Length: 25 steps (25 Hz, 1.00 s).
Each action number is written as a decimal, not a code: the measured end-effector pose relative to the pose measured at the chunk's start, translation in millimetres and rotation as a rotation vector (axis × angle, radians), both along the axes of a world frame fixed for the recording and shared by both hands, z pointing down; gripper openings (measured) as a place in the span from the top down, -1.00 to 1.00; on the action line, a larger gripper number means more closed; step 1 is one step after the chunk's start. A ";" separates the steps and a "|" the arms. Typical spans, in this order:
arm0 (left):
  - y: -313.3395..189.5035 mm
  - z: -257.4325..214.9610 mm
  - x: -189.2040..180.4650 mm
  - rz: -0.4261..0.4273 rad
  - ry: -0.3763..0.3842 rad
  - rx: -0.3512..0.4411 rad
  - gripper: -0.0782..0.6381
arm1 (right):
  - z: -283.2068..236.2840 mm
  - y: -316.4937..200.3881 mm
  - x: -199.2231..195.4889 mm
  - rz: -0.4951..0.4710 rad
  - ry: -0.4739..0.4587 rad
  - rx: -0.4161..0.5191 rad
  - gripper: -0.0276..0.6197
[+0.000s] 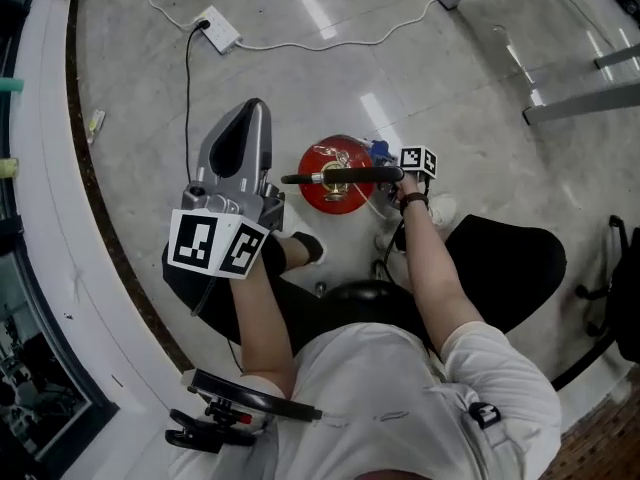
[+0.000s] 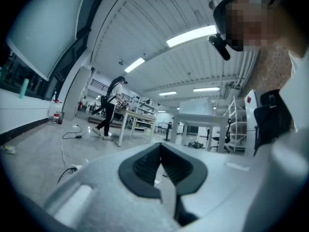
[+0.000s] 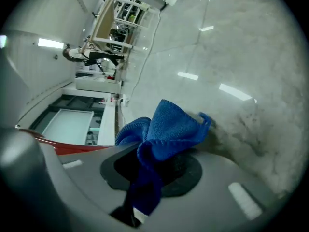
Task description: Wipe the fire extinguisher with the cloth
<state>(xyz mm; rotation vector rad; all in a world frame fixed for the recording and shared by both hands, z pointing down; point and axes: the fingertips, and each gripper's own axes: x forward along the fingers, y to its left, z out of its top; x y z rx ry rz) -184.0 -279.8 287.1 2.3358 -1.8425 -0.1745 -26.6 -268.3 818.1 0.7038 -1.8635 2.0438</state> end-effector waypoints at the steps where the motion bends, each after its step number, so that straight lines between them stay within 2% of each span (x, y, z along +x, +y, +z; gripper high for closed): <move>1: -3.1 8.7 -5.9 -0.014 -0.002 -0.019 0.79 | 22.1 4.0 4.3 -0.043 0.054 0.005 0.62; 3: -8.7 25.6 -13.4 -0.032 -0.007 -0.056 0.79 | 53.2 14.2 13.3 -0.171 0.146 0.032 0.64; 6: -18.2 33.8 -20.2 -0.036 -0.011 -0.076 0.79 | 62.2 12.1 17.9 -0.404 0.232 0.067 0.64; 7: -21.6 31.3 -21.9 -0.029 -0.011 -0.073 0.79 | 52.3 4.8 14.6 -0.471 0.234 0.084 0.63; 8: -24.5 27.3 -23.2 -0.021 -0.013 -0.068 0.79 | 28.6 -8.1 5.4 -0.486 0.176 0.098 0.63; 9: -27.0 22.0 -24.7 -0.014 -0.017 -0.060 0.79 | -13.0 -27.0 -10.5 -0.445 0.045 0.114 0.63; 11: -31.1 8.4 -28.2 -0.011 -0.023 -0.036 0.79 | -138.8 -67.5 -46.8 -0.305 -0.339 0.156 0.62; 12: -32.8 1.2 -29.9 -0.014 -0.021 -0.021 0.79 | -206.6 -81.0 -57.7 -0.276 -0.514 0.193 0.62; 13: -34.1 -5.2 -31.5 -0.017 -0.018 -0.008 0.79 | -268.7 -87.4 -62.4 -0.294 -0.657 0.250 0.62; 14: -35.0 -10.7 -32.8 -0.019 -0.013 0.005 0.79 | -322.5 -86.6 -63.1 -0.353 -0.773 0.324 0.62; 16: -36.2 -17.9 -34.0 -0.019 -0.005 0.022 0.79 | -400.2 -65.8 -61.7 -0.538 -0.916 0.470 0.62; 18: -35.5 -20.0 -35.1 -0.016 0.003 0.030 0.79 | -428.9 -28.5 -65.1 -0.758 -0.934 0.538 0.62; 20: -32.8 -16.2 -38.0 -0.021 0.011 0.025 0.79 | -420.7 3.4 -72.3 -0.915 -0.901 0.503 0.61; 22: -29.5 -9.2 -39.7 -0.026 0.016 0.010 0.79 | -402.6 5.7 -75.3 -0.899 -0.883 0.452 0.60; 25: -24.8 -0.8 -41.0 -0.031 0.022 -0.006 0.79 | -360.8 -21.4 -70.8 -0.752 -0.813 0.393 0.60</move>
